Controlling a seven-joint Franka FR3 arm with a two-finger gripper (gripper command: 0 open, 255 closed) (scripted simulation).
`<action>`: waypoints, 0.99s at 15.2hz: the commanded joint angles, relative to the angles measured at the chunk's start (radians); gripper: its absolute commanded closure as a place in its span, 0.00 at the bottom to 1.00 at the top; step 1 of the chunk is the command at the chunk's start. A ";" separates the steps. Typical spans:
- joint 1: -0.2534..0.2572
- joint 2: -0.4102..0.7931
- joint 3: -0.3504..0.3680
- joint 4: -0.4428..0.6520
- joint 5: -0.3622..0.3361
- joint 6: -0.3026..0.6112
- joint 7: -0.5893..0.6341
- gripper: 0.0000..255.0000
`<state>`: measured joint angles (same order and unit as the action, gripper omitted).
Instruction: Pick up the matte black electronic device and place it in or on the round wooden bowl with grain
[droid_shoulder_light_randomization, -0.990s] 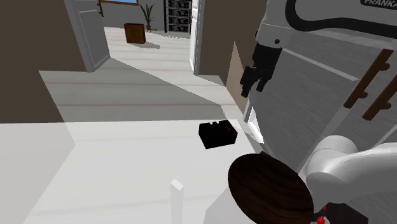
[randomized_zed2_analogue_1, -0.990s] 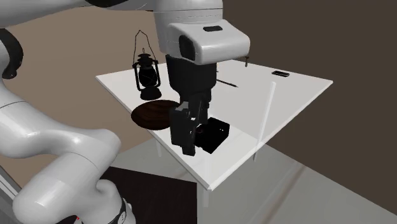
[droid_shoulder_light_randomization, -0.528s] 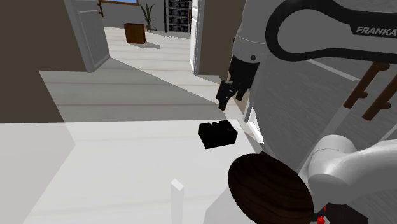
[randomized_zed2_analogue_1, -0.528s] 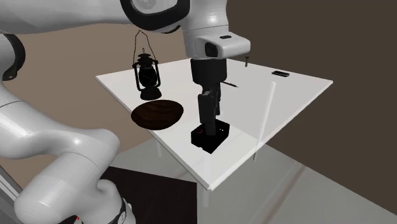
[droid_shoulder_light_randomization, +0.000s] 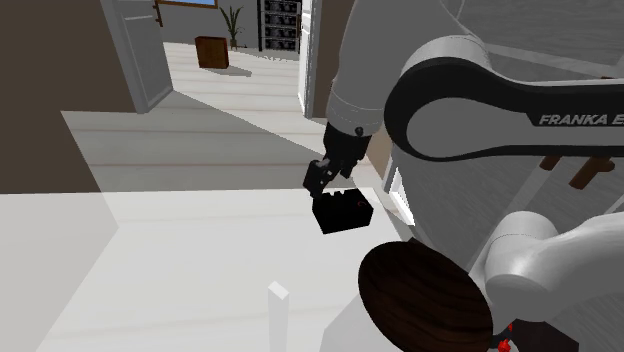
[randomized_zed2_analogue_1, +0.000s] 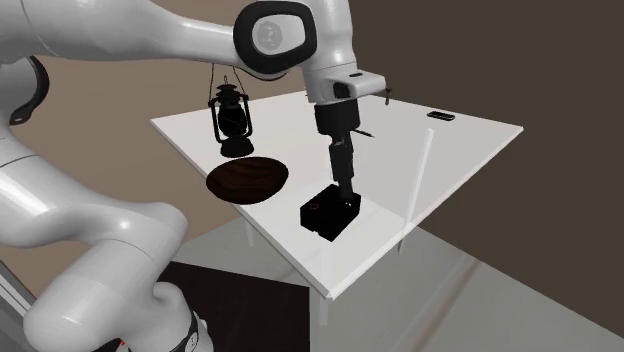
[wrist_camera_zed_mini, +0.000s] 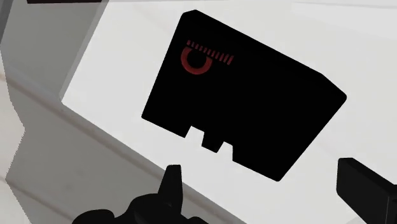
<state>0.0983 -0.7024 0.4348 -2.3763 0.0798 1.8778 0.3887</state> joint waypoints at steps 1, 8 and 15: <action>-0.001 0.005 0.008 -0.018 -0.001 0.027 0.004 0.00; -0.003 0.018 0.015 -0.070 0.000 0.091 0.005 0.00; -0.003 0.018 0.015 -0.070 0.000 0.091 0.005 1.00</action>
<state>0.0948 -0.6848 0.4491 -2.4455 0.0791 1.9694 0.3936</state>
